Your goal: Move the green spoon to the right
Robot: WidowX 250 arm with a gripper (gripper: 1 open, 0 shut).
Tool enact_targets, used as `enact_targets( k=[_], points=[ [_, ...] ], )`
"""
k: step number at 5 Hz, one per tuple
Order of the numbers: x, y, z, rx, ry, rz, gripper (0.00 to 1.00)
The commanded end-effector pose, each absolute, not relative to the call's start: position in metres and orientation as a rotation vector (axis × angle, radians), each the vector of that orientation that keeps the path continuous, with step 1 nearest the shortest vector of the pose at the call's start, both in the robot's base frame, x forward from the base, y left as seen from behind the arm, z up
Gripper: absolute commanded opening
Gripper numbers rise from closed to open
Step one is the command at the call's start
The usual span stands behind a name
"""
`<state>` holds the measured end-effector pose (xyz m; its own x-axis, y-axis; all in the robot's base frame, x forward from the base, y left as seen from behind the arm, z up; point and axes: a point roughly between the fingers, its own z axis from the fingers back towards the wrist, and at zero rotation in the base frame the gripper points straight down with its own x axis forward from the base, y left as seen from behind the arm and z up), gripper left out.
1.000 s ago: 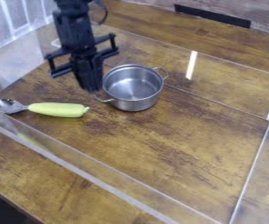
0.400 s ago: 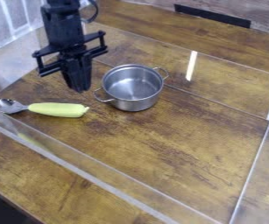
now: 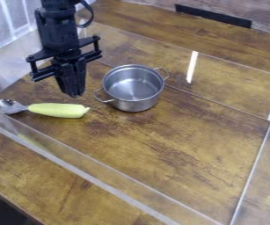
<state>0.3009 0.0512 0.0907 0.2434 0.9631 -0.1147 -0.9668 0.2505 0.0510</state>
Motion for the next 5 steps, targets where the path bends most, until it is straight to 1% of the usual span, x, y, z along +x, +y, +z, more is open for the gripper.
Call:
enact_targets(
  k=[1,3,4,5],
  points=[
    [0.302,0.054,0.112,-0.056,0.074,1.348,0.0],
    [0.298,0.042,0.098,-0.044,0.119,1.262,0.0],
    [0.303,0.033,0.101,-0.047,0.136,1.272,0.0],
    [0.296,0.038,0.092,-0.052,0.141,1.383,1.0]
  ],
)
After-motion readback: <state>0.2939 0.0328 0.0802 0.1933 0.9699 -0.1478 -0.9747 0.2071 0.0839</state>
